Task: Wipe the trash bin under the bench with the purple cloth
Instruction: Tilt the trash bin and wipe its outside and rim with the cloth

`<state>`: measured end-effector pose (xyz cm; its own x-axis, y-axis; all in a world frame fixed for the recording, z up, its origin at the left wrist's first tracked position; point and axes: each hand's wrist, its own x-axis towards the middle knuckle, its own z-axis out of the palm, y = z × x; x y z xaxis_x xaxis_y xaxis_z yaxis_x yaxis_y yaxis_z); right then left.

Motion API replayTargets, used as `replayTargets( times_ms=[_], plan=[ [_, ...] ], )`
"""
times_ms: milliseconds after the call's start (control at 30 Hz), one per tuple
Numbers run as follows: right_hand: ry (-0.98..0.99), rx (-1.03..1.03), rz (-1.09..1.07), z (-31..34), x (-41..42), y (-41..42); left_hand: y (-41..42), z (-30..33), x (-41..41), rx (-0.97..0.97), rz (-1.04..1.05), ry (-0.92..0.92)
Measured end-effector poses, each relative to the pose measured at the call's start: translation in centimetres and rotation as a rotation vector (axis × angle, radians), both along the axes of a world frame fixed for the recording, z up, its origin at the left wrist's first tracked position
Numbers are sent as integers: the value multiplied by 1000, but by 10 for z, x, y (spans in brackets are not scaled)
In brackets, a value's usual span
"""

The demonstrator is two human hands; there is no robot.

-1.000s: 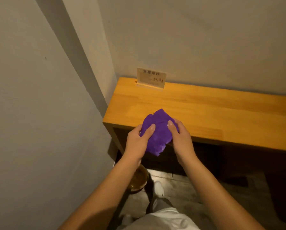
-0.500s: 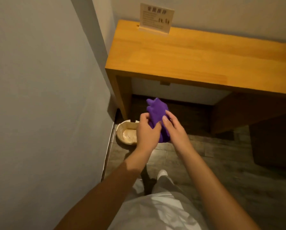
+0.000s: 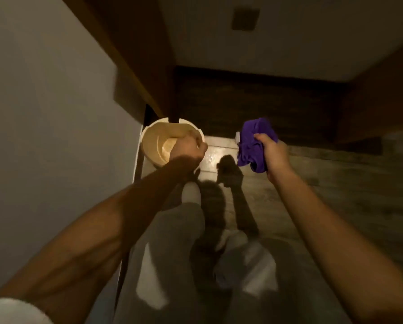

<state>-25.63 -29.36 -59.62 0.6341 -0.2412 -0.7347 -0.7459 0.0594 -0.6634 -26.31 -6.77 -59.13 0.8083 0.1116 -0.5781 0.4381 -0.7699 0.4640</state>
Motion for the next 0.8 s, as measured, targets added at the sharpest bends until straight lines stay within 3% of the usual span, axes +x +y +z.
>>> replayTargets(
  times_ms=[100,200,333,533,700,800],
  plan=[
    [-95,-100,150,-115,31,5,15,-118,20,118,-245,69],
    [-199,-55,237,-209,59,10,23,-220,26,218,-453,72],
    [-274,17,238,-291,90,14,34,-299,3,190,-495,-91],
    [-329,91,304,-317,102,34,50,-291,7,156,-405,-265],
    [-358,163,330,-281,110,34,84,-247,26,-57,-103,-308],
    [-437,73,327,-260,122,35,81,-235,26,-240,83,-270]
  ],
)
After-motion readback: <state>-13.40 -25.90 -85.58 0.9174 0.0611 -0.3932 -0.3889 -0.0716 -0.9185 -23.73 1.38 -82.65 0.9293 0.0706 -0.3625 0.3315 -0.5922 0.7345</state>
